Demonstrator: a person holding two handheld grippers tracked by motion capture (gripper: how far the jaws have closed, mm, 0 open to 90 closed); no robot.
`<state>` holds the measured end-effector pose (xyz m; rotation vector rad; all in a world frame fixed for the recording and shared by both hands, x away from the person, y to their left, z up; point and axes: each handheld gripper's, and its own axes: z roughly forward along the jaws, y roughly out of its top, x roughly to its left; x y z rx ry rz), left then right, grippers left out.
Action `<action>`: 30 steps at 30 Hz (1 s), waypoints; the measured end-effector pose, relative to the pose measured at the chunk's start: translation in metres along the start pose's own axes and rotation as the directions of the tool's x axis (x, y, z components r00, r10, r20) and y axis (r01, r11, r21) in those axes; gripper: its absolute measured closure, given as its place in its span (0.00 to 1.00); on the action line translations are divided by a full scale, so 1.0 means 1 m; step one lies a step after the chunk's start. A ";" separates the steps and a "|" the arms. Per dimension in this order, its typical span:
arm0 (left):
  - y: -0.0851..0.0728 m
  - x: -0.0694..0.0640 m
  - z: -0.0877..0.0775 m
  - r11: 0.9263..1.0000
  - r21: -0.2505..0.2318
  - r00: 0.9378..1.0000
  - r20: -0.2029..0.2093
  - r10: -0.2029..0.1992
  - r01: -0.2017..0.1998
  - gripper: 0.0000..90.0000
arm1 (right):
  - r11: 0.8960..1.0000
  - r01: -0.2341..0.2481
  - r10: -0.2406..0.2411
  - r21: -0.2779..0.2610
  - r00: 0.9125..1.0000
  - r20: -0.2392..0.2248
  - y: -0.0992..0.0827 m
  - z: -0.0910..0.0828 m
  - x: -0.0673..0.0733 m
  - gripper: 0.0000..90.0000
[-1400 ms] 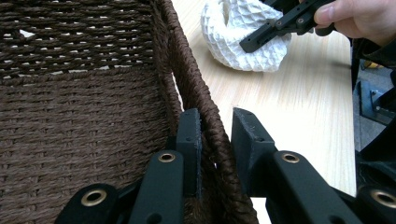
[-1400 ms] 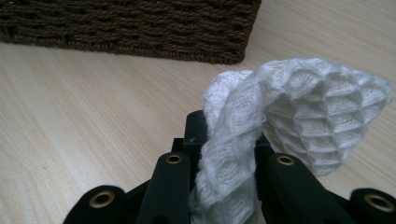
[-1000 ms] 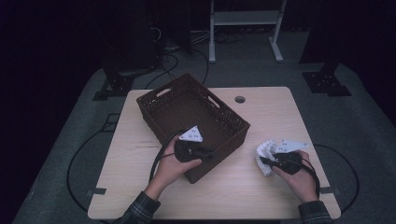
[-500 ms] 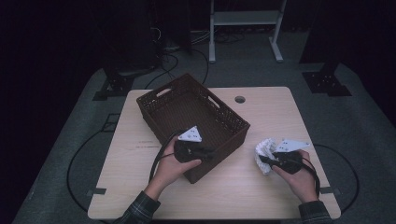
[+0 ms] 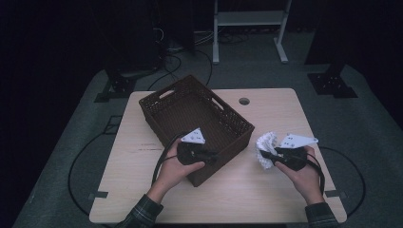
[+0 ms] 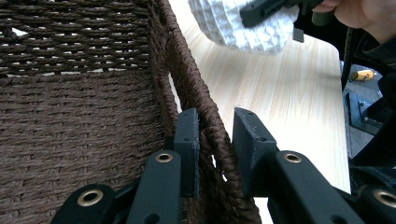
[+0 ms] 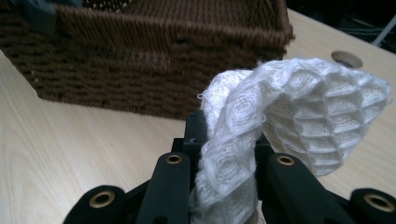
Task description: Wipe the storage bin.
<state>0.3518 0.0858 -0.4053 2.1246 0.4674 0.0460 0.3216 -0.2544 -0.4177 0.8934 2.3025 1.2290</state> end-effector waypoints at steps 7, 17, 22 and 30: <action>0.001 0.000 0.000 1.000 0.005 1.000 0.002 0.001 -0.001 0.79 | 0.999 0.024 -0.025 -0.048 1.000 -0.007 0.023 -0.001 0.001 0.85; 0.001 0.000 0.001 1.000 0.008 1.000 0.000 0.004 -0.004 0.79 | 0.998 0.039 -0.040 -0.049 0.999 -0.017 0.040 0.009 0.002 0.85; 0.001 0.000 0.000 1.000 0.015 1.000 -0.002 0.012 -0.012 0.79 | 0.999 0.021 -0.022 -0.046 0.999 -0.033 0.040 0.018 -0.002 0.85; 0.002 -0.001 0.000 1.000 0.016 1.000 -0.005 0.015 -0.015 0.79 | 1.000 0.008 -0.009 -0.030 0.999 -0.051 0.034 0.027 -0.004 0.85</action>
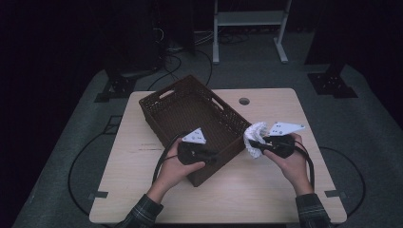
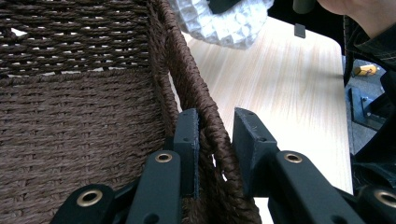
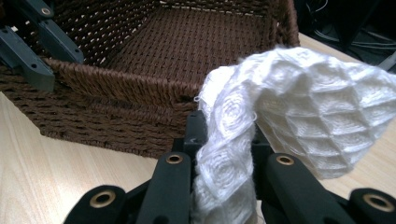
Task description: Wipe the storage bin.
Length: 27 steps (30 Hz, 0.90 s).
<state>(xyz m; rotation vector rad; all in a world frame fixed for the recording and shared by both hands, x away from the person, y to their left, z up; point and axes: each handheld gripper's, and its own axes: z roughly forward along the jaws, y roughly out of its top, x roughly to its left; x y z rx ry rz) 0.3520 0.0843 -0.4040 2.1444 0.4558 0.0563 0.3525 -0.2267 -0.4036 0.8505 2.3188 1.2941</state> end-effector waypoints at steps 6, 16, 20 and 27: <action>0.000 0.000 0.000 1.000 0.003 1.000 -0.002 0.006 -0.006 0.79 | 1.000 -0.002 0.003 0.021 1.000 -0.006 -0.006 0.008 0.000 0.85; 0.001 -0.001 0.000 1.000 0.005 1.000 -0.008 0.010 -0.010 0.79 | 0.998 -0.007 0.007 0.059 1.000 -0.004 -0.014 0.019 -0.003 0.85; 0.001 -0.001 0.000 1.000 0.006 1.000 -0.007 0.010 -0.010 0.79 | 0.996 -0.011 0.011 0.085 1.000 -0.001 -0.018 0.026 -0.003 0.85; 0.001 -0.001 0.000 1.000 0.007 1.000 -0.008 0.010 -0.010 0.79 | 0.995 -0.018 0.018 0.103 1.000 -0.003 -0.023 0.032 -0.005 0.85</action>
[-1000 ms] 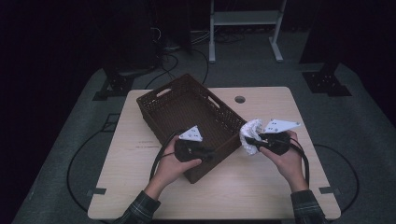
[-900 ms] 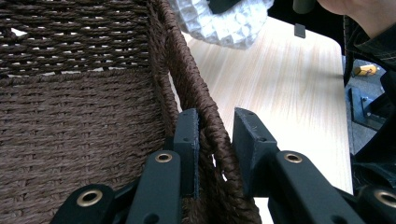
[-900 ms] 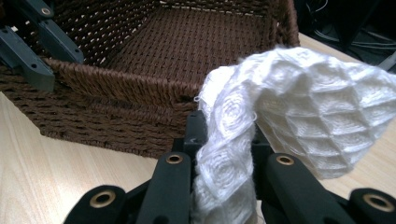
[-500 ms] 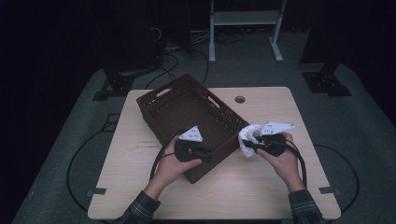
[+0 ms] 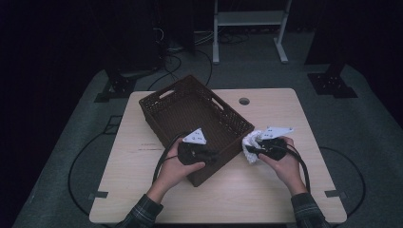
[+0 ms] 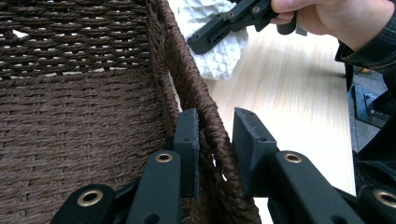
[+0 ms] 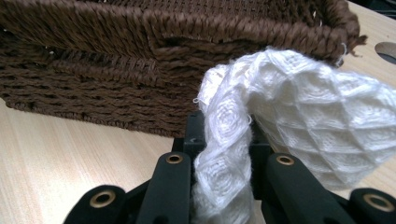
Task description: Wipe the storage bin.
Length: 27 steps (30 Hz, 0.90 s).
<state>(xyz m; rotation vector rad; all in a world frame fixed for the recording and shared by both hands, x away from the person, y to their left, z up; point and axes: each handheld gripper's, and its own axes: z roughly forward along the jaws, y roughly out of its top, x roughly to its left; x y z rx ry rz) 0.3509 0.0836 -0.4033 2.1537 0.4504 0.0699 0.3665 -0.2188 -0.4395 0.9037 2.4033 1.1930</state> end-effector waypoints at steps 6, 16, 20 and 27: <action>0.000 0.000 0.000 1.000 0.001 1.000 -0.001 0.002 -0.002 0.79 | 1.000 -0.005 0.005 0.013 1.000 0.000 -0.003 0.004 -0.001 0.85; 0.000 0.000 0.000 1.000 0.001 1.000 -0.002 0.002 -0.002 0.79 | 0.999 -0.018 0.018 0.040 1.000 -0.002 -0.009 0.014 -0.004 0.85; 0.000 0.000 0.000 1.000 0.003 1.000 -0.002 0.003 -0.003 0.79 | 0.998 -0.022 0.022 0.060 1.000 -0.004 -0.012 0.019 -0.004 0.85; 0.001 0.000 0.000 1.000 0.004 1.000 -0.002 0.006 -0.006 0.79 | 0.995 -0.029 0.030 0.092 0.999 -0.013 -0.017 0.028 -0.004 0.85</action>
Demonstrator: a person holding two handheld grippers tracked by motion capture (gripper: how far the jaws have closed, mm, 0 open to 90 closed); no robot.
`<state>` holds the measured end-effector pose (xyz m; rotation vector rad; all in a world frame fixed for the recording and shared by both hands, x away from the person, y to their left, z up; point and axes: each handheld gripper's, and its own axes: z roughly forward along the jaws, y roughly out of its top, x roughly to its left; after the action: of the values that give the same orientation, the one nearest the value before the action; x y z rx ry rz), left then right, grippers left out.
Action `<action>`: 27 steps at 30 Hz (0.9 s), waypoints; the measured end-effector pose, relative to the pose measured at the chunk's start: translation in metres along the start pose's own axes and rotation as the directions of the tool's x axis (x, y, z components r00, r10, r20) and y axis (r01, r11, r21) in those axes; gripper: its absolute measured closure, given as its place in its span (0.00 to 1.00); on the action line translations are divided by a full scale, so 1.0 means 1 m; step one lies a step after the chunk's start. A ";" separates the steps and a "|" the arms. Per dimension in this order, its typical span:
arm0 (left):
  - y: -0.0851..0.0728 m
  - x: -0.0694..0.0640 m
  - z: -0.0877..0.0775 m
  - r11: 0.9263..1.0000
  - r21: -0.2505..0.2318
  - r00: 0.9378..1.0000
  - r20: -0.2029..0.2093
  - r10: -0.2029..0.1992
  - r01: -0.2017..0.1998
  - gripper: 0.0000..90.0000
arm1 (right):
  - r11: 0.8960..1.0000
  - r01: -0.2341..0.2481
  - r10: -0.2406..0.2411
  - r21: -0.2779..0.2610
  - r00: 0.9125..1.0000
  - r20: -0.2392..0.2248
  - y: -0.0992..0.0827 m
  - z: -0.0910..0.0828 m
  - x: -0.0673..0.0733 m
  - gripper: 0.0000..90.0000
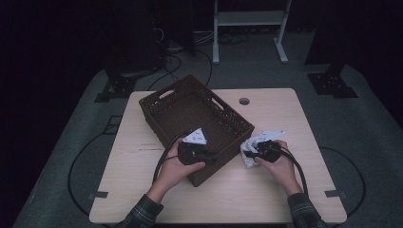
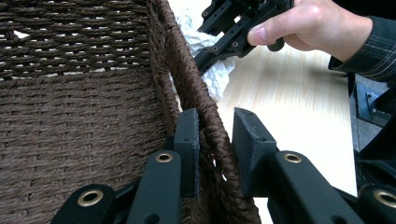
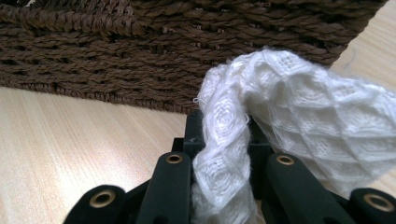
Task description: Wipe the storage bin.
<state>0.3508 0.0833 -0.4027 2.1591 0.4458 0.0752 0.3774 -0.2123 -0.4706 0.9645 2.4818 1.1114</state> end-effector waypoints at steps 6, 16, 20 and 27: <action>0.000 0.000 0.000 1.000 0.002 1.000 -0.002 0.002 -0.002 0.79 | 1.000 0.001 -0.001 -0.001 1.000 0.005 -0.001 -0.001 0.001 0.85; 0.000 0.000 0.000 1.000 0.000 1.000 0.000 -0.001 0.001 0.79 | 0.997 -0.005 0.005 -0.072 1.000 -0.001 0.004 -0.023 0.007 0.85; 0.001 0.000 0.000 1.000 0.002 1.000 -0.003 0.002 -0.002 0.80 | 0.993 0.002 -0.003 -0.119 1.000 -0.008 0.009 -0.035 0.012 0.85; 0.001 0.000 0.000 1.000 0.001 1.000 0.002 -0.006 0.006 0.79 | 0.983 0.029 -0.032 -0.182 0.999 -0.013 0.017 -0.054 0.020 0.85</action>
<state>0.3514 0.0829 -0.4026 2.1590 0.4511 0.0691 0.3451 -0.2208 -0.4210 0.8655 2.3496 1.3135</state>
